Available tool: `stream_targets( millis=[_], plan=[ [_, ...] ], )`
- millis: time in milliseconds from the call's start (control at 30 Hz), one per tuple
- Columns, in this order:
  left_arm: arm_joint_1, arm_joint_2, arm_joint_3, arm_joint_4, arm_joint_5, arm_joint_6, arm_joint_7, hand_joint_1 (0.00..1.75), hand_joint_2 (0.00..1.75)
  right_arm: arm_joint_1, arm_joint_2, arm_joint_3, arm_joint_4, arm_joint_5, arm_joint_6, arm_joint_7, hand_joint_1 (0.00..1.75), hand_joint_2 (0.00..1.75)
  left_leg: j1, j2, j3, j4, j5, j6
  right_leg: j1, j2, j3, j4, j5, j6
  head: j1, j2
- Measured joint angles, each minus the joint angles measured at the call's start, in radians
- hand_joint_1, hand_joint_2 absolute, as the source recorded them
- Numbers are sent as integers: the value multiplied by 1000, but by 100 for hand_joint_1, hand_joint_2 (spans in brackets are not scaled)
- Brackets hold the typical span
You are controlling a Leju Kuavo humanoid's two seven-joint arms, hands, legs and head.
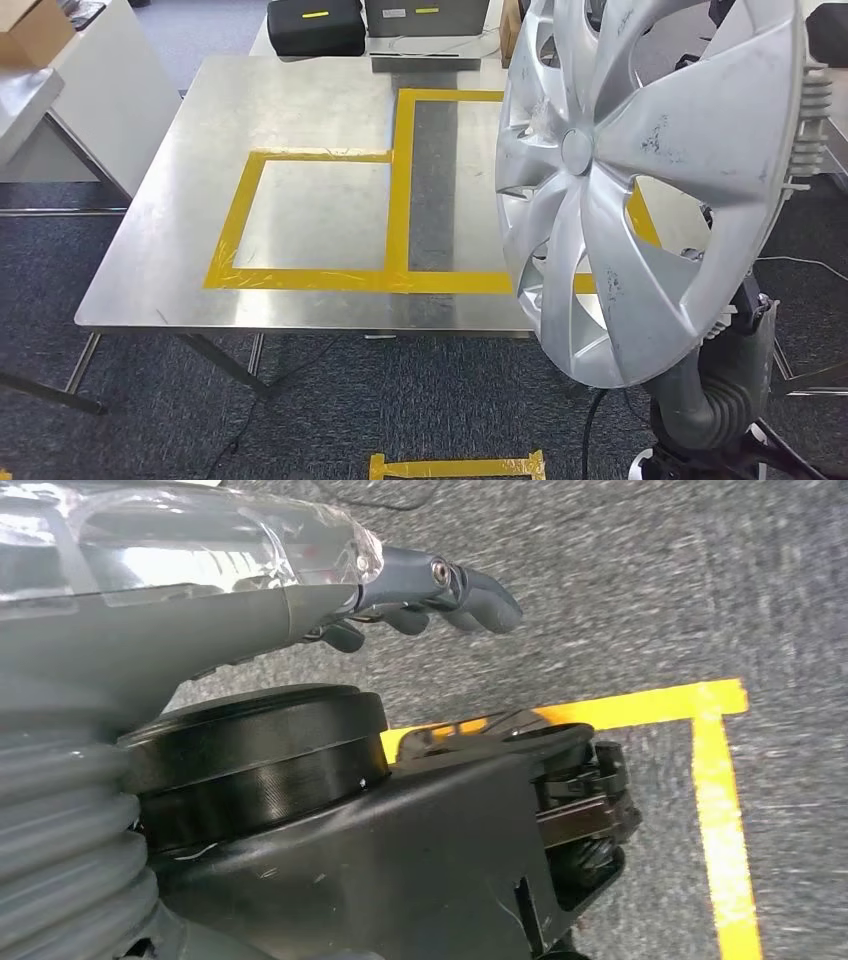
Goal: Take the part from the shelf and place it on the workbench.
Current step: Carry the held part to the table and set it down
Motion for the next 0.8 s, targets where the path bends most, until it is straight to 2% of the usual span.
stream_targets(
  millis=[33, 67, 100, 200, 267, 333, 400, 433, 467, 500, 533, 567, 633, 667, 733, 800],
  plan=[
    [1, 1, 0, 0, 0, 0, 0, 0, 175, 0, 0, 0, 0, 0, 0, 0, 175, 175, 0, 1, 16, -58, 50, 2, -1, 0, 10, 0, -9, 4, -4, 0],
    [1, 1, 0, 0, 0, 0, 0, 0, 175, -1, 0, 0, 0, 0, 0, 0, 175, 175, -1, 2, 28, -109, 79, 4, -1, 0, 20, 1, -17, 9, -8, 0],
    [1, 2, 0, 0, 0, 0, 0, 0, 175, -1, 0, 0, 0, 0, 0, 0, 175, 175, -3, 2, 37, -145, 97, 11, -1, 0, 25, 3, -24, 15, -12, 0],
    [3, 3, 0, 0, 0, 0, 0, 0, 175, -1, 0, 0, 0, 0, 0, -1, 175, 175, -6, 2, 43, -170, 92, 38, -1, 0, 32, 11, -39, 35, -16, 0],
    [3, 4, 0, 0, 0, 0, 0, 0, 175, -1, -1, 0, -1, 0, 0, -1, 175, 175, -2, 0, 58, -175, 90, 49, -2, 0, 29, 38, -55, 45, -12, 0],
    [3, 4, 0, 0, 0, 0, 0, 0, 175, -2, -1, 0, -1, 0, 0, -2, 175, 175, 0, -1, 72, -178, 83, 58, -5, 0, -18, 134, -99, 55, -1, 0],
    [3, 3, 0, 0, 0, 0, 0, 0, 175, -3, -1, 0, 0, 0, 1, -3, 175, 175, 0, -1, 80, -177, 73, 61, -7, 0, -95, 257, -144, 62, 9, 0],
    [4, 4, 0, 0, 0, 0, 0, 0, 175, -2, -1, 0, 0, 0, 1, -3, 175, 175, 0, -1, 85, -177, 68, 61, -8, 0, -122, 288, -146, 63, 14, 0],
    [4, 4, 0, 0, 0, 0, 0, 0, 175, -2, -1, 0, 0, 0, 1, -3, 175, 175, 0, -1, 92, -177, 63, 60, -7, 0, -133, 283, -127, 62, 17, 0],
    [4, 3, 0, 0, 0, 0, 0, 0, 175, -1, -1, 0, 0, 0, 1, -3, 175, 175, -1, -1, 100, -178, 57, 59, -7, 0, -125, 243, -87, 58, 21, 0],
    [4, 3, 0, 0, 0, 0, 0, 0, 175, -2, -1, 0, 0, 0, 1, -3, 175, 175, 0, -1, 107, -178, 51, 57, -6, 0, -107, 178, -36, 52, 25, 0],
    [3, 3, 0, 0, 0, 0, 0, 0, 175, -2, -1, 0, 0, 0, 1, -3, 175, 175, -1, -1, 115, -180, 45, 54, -3, -1, -88, 121, -5, 45, 27, 0],
    [2, 1, 0, 0, 0, 0, 1, 0, 175, -4, -1, 0, 0, -3, 2, -2, 175, 175, -1, 1, 122, -183, 36, 44, 4, -2, -65, 44, 9, 29, 30, 0],
    [2, 1, 0, 0, 0, -1, 2, 0, 175, -4, -1, 0, 0, -5, 3, -2, 175, 175, -2, 2, 126, -181, 37, 37, 7, -2, -62, 34, 1, 22, 31, 0],
    [2, 2, 0, 0, 0, -1, 3, 0, 175, -4, 0, 1, 1, -8, 5, 0, 175, 175, -2, 5, 134, -174, 36, 24, 6, 0, -44, 14, 15, 10, 30, 0],
    [-1, 3, 0, 0, 0, -1, 2, 0, 175, -6, 0, 1, 2, -9, 6, 1, 175, 175, -2, 4, 120, -131, 13, 15, 3, -1, -22, 0, 18, 1, 23, 0]
  ],
)
